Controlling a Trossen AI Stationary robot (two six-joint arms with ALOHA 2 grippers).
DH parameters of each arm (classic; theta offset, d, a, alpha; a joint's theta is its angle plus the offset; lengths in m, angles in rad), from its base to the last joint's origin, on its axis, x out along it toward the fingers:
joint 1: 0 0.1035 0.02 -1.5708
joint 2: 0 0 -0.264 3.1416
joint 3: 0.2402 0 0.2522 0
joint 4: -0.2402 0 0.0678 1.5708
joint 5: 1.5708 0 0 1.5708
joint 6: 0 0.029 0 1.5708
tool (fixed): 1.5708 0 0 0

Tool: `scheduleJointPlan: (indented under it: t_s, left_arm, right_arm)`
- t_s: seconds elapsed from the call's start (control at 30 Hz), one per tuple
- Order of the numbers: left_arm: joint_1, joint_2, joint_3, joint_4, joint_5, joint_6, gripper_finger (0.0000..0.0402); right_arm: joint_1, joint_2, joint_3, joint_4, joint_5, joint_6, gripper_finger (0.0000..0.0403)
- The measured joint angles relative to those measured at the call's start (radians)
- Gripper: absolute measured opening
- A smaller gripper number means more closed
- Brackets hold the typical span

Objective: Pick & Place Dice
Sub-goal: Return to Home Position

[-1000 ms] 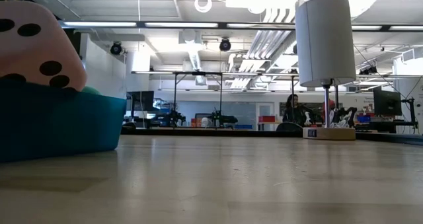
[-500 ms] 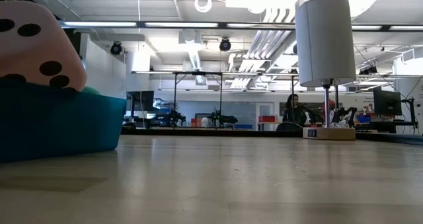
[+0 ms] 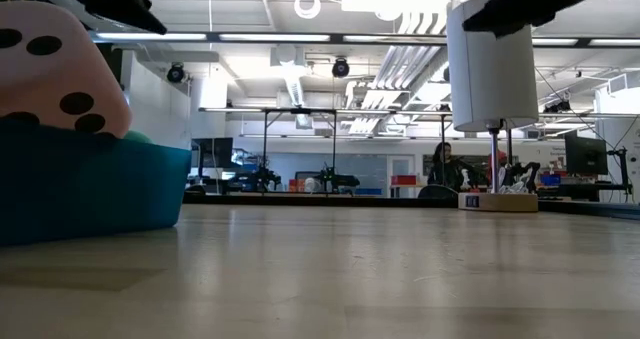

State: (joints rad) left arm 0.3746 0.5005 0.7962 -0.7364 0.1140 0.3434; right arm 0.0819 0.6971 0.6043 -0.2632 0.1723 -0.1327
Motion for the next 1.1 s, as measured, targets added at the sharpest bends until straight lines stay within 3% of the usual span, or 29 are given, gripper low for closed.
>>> scheduleJointPlan:
  t_s: [0.2, 0.33, 0.63, 1.1]
  left_arm:
    - [0.010, -0.022, -0.163, 0.261, 0.071, -0.295, 0.0001]
    - [0.009, -0.010, -0.316, 0.467, 0.179, -0.312, 0.0001]
    - [0.010, 0.014, -0.546, 0.849, 0.178, -0.254, 0.0001]
    - [0.010, 0.014, -0.644, 0.903, 0.178, -0.252, 0.0001]
  right_arm:
    - [0.000, -0.012, -0.106, 0.198, 0.007, 0.002, 0.0002]
    - [-0.008, -0.018, -0.156, 0.244, 0.010, -0.017, 0.0002]
    - [-0.118, -0.077, -0.315, 0.397, -0.049, 0.002, 0.0002]
    - [-0.272, -0.124, -0.526, 0.680, -0.161, 0.035, 0.0002]
